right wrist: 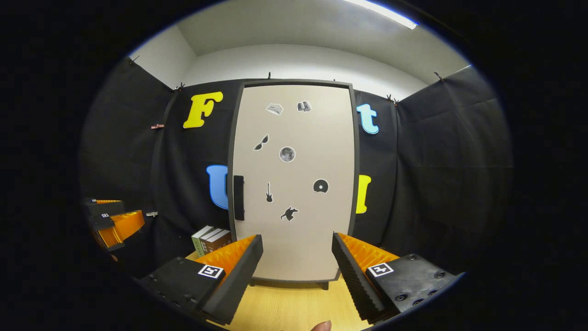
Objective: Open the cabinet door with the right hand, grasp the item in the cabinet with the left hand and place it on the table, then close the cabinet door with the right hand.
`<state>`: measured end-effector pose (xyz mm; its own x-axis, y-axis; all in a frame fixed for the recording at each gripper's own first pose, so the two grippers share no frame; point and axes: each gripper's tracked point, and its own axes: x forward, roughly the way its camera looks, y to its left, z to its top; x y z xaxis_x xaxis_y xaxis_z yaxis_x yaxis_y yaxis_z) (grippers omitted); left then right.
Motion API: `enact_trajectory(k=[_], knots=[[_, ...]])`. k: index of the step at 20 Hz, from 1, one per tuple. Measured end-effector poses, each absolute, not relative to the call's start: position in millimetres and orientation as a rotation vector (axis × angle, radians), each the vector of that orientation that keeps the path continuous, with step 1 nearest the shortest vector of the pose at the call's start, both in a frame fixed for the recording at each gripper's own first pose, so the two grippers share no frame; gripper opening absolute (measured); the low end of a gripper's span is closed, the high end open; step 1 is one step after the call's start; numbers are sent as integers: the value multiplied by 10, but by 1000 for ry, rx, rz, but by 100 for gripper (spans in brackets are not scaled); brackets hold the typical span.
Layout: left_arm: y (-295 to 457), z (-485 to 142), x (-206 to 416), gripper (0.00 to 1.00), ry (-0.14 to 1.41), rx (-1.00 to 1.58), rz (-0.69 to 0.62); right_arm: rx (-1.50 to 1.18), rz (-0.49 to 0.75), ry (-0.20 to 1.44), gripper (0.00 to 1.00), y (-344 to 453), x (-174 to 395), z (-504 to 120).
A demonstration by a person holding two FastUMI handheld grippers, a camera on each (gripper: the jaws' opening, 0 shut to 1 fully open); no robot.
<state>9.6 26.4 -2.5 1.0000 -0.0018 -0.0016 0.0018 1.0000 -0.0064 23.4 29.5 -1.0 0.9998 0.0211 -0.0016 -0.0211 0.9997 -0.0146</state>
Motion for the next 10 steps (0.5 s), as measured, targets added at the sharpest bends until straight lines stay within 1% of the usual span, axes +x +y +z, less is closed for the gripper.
enact_trajectory(k=[4, 10], knots=[[485, -57, 121, 94, 3, -9, 14, -36, 37, -14, 98, 506, 501, 23], [861, -136, 127, 95, 9, 12, 61, -2, 100, -3, 98, 1051, 1006, -66]])
